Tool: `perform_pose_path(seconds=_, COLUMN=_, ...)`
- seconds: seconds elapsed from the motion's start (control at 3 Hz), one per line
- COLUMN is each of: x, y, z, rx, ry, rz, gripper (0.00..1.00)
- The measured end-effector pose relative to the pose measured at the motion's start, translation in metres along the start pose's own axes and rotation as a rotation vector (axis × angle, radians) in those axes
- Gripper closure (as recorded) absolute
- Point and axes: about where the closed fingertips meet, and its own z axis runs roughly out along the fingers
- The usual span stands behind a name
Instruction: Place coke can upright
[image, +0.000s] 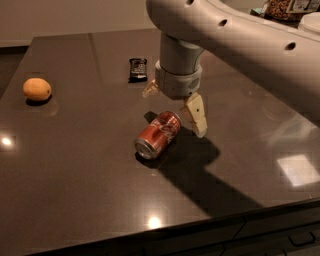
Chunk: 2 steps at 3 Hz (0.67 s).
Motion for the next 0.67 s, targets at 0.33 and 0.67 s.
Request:
perform_pose_path(seconds=0.33, x=-0.01, y=0.004, z=0.001, rx=-0.027, ry=-0.007, rz=-0.046, gripper=0.0)
perform_pose_path(seconds=0.67, x=-0.022, y=0.009, z=0.001, rx=-0.046, ry=-0.023, rz=-0.078, gripper=0.0)
